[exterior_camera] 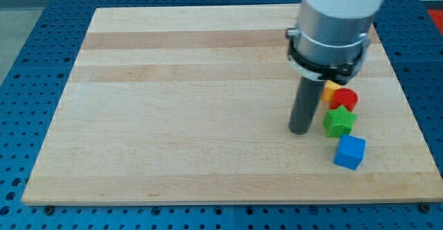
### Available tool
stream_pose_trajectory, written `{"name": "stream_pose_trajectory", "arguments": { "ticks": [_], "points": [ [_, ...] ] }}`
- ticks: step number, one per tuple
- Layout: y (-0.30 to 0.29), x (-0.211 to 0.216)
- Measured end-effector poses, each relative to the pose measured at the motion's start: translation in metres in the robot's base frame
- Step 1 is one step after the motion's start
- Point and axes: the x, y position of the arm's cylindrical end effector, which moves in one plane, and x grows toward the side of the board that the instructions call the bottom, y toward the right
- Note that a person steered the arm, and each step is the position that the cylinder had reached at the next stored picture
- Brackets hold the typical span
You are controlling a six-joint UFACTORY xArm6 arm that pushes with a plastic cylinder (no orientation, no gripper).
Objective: Adjust the blue cube and green star
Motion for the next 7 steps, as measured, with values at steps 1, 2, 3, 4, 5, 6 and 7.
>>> {"name": "stream_pose_trajectory", "arguments": {
  "ticks": [1,2,3,4,5,6,7],
  "points": [
    [-0.029,0.000],
    [-0.033,-0.002],
    [-0.033,-0.008],
    [-0.036,-0.008],
    [-0.036,-0.008],
    [-0.027,-0.023],
    [-0.022,-0.059]
  ]
}}
